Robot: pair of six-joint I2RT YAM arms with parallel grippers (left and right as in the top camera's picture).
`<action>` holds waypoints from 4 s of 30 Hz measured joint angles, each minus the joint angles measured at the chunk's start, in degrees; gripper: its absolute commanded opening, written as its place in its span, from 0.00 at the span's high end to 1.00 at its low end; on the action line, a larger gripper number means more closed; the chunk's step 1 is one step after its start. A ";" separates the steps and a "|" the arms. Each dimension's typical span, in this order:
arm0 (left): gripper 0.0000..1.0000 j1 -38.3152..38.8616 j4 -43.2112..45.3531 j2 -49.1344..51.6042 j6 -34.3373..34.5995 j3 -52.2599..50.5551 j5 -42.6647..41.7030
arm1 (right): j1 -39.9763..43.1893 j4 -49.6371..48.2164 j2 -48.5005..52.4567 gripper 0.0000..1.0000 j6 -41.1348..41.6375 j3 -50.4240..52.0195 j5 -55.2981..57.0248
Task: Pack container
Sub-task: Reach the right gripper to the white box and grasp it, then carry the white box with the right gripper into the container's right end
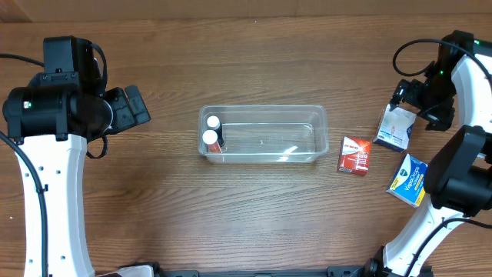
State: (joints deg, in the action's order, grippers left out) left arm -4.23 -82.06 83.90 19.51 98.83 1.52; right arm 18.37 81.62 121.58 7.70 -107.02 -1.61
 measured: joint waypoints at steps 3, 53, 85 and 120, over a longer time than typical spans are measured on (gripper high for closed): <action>0.00 0.00 0.00 0.00 -0.02 0.00 0.00 | -0.07 -0.74 0.00 0.00 -0.90 0.74 -1.42; 0.00 0.00 1.01 0.00 -0.17 -0.96 0.00 | -0.07 -18.10 0.00 0.19 -1.95 16.76 -1.33; 0.00 0.00 1.01 0.02 -0.17 -0.98 0.02 | -30.62 -3.56 -35.93 0.29 3.23 9.92 -1.20; 0.00 0.00 -0.39 0.02 -0.42 -0.98 0.02 | -38.03 -23.98 -22.29 0.20 7.48 29.16 0.96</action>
State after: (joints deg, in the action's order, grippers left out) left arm -4.23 -82.46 83.92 19.09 97.84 1.54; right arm -19.66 57.65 99.29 15.18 -77.87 -0.64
